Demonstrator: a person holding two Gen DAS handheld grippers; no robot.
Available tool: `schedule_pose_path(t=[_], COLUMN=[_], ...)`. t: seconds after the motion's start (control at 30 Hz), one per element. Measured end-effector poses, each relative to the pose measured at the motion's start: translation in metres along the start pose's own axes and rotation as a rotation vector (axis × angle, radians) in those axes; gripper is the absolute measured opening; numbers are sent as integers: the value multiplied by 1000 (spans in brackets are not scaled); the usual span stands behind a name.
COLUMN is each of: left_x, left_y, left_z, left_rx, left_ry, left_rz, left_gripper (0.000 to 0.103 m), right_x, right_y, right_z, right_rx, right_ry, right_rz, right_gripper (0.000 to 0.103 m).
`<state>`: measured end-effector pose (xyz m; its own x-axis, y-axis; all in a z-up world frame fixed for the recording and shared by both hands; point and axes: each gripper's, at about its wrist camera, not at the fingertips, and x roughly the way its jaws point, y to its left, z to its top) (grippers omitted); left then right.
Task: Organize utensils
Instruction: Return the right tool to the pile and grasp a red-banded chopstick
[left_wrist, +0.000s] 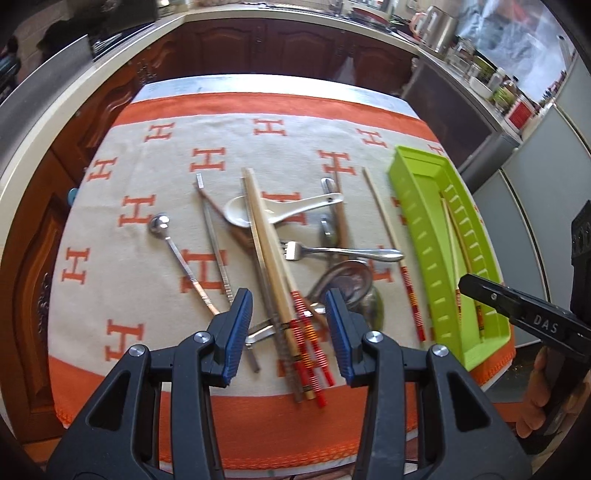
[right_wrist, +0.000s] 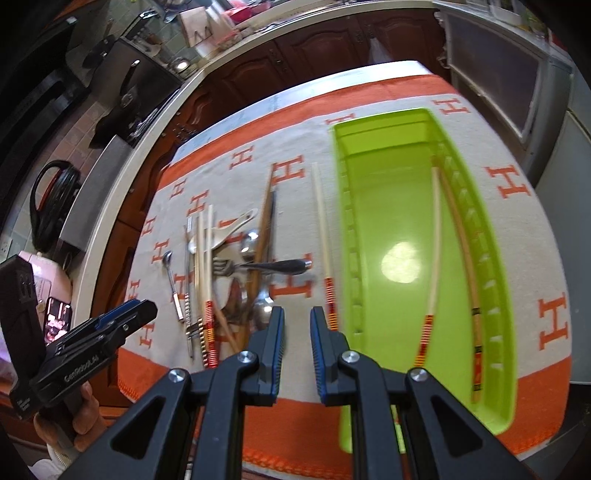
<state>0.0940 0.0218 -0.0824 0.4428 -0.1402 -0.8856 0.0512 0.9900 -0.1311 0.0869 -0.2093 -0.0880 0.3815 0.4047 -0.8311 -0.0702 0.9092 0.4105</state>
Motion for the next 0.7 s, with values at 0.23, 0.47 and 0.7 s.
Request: schedule_pose_path(t=[0.23,0.47,0.7], left_x=[-1,7,13], left_y=[33,50,61], left_z=[-12,-27,-37], left_rx=[-34,-34,-38], left_ry=[5,34,58], left_rz=[45,59,47], left_gripper=[38,38,38], right_x=[27,52,78], right_y=[38,69,78], right_z=[-10,-20,-21], right_rx=[-68,-134,-143], right_ry=[68,127,175], right_rz=[76,113,95], right_gripper=[14,26,26])
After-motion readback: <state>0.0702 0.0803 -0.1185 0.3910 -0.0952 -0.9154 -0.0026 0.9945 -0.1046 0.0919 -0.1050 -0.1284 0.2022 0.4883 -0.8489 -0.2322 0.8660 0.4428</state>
